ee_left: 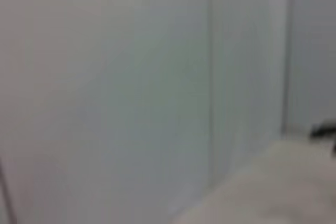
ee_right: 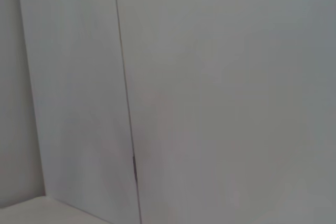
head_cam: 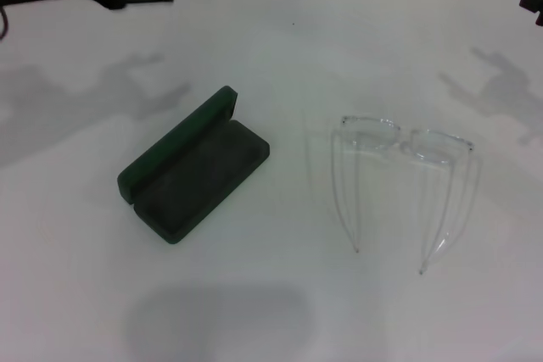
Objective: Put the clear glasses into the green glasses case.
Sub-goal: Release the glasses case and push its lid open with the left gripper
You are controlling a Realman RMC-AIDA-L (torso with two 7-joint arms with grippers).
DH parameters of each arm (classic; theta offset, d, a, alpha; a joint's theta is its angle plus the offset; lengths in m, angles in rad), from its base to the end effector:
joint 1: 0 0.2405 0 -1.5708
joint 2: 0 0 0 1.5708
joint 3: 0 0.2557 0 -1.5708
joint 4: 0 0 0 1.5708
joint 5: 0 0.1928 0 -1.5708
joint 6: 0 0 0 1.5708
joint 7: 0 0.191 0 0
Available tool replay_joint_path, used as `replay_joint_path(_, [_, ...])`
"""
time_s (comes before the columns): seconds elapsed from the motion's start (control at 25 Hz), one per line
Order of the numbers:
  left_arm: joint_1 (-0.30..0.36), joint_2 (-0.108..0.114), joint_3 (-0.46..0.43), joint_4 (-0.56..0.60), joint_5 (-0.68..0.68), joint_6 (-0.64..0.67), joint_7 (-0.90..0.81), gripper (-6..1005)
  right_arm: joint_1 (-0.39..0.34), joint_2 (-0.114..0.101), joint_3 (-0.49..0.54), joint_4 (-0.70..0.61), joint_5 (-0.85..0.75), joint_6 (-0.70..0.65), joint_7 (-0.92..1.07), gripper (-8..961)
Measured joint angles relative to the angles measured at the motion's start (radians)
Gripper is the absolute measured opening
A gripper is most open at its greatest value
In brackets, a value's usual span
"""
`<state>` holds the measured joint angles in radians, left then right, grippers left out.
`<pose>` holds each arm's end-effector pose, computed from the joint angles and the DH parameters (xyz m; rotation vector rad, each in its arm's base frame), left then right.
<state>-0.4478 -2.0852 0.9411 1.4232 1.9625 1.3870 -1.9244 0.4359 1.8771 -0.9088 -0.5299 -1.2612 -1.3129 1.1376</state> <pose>-0.1571 0.3813 0.0513 -2.4831 -0.4322 -0.5015 0.2648 0.3911 0.0768 -2.1618 0.4581 0.8692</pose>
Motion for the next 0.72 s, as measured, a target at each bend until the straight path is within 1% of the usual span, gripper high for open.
replay_joint_path(0.08, [-0.047,0.0,0.05,0.015,0.171,-0.015,-0.132,817,0.002,0.004,-0.001,0.0,0.0,0.002,0.001,781])
replay_joint_path(0.24, [-0.131,0.002,0.128,-0.017,0.424,-0.004,-0.308,806,0.007,0.006,-0.014,-0.001,-0.011,0.003,0.02,780])
replay_joint_path(0.36, [-0.145,0.003,0.168,-0.016,0.484,0.017,-0.366,726,0.023,0.006,-0.018,-0.008,-0.061,0.006,0.056,780])
replay_joint_path(0.48, [-0.171,0.005,0.18,-0.009,0.524,0.081,-0.435,646,0.038,0.006,-0.017,-0.017,-0.111,0.015,0.079,780])
replay_joint_path(0.6, [-0.19,0.008,0.182,-0.004,0.55,0.144,-0.483,632,0.05,0.008,-0.022,-0.023,-0.126,0.033,0.081,779])
replay_joint_path(0.72, [-0.199,0.004,0.187,0.01,0.559,0.187,-0.513,623,0.06,0.012,-0.023,-0.025,-0.132,0.044,0.079,779])
